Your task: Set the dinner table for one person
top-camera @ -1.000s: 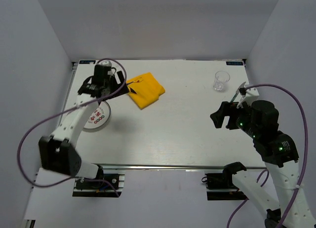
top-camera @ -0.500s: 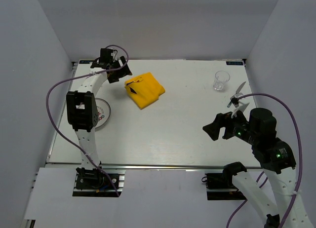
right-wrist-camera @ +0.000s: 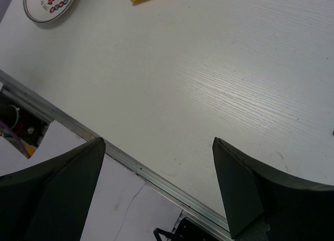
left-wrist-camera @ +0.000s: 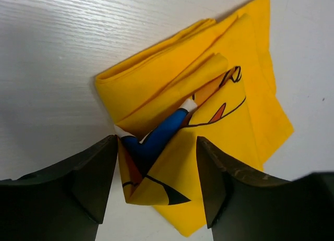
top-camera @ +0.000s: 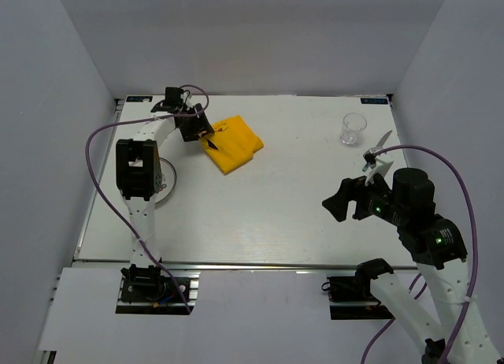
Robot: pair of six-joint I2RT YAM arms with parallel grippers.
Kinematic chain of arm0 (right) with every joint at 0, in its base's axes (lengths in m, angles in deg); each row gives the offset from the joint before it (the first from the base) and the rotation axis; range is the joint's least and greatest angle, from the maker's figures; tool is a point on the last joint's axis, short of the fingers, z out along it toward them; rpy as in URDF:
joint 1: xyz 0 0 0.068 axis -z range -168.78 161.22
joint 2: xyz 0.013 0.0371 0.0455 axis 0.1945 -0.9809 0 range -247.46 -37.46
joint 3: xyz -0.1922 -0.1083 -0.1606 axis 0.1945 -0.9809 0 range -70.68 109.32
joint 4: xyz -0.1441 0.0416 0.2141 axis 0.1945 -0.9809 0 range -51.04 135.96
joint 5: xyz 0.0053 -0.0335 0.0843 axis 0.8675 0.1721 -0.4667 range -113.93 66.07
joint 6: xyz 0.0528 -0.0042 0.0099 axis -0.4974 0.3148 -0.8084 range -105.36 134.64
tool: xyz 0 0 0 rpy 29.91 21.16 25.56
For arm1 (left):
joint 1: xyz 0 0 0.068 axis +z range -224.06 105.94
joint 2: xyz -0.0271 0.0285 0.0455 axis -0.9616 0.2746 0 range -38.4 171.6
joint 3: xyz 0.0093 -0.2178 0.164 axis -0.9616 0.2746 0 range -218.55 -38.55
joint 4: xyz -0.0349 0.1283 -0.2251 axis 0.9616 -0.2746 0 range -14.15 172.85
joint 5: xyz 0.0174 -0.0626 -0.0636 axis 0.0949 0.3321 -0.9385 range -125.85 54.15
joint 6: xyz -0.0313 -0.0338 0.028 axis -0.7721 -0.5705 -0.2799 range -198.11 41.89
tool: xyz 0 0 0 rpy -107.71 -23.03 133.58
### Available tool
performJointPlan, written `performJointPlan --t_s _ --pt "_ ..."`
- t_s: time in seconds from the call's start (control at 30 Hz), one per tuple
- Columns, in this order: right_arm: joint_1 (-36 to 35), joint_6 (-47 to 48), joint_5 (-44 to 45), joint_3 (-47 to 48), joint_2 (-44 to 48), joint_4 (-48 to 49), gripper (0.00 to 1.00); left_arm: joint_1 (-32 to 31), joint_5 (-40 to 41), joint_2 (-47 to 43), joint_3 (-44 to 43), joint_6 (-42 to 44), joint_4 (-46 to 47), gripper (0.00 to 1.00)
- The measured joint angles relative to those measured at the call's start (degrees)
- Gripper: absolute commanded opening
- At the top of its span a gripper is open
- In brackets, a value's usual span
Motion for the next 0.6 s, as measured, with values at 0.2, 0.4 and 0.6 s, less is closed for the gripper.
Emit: performJointPlan --t_s 0.2,0.4,0.6 --pt "0.0 -0.09 2.01 -0.83 -0.85 0.07 0.89 -0.02 -3.13 -0.07 2.62 -0.15 1.84 0.35" --pt "0.0 -0.15 2.4 -1.16 -1.14 0.02 0.89 -0.07 -5.68 -0.04 2.67 -0.63 2.49 0.01" --pt "0.0 -0.2 2.4 -1.62 -1.29 0.42 0.89 -0.79 -6.45 -0.7 2.27 -0.17 3.34 0.0"
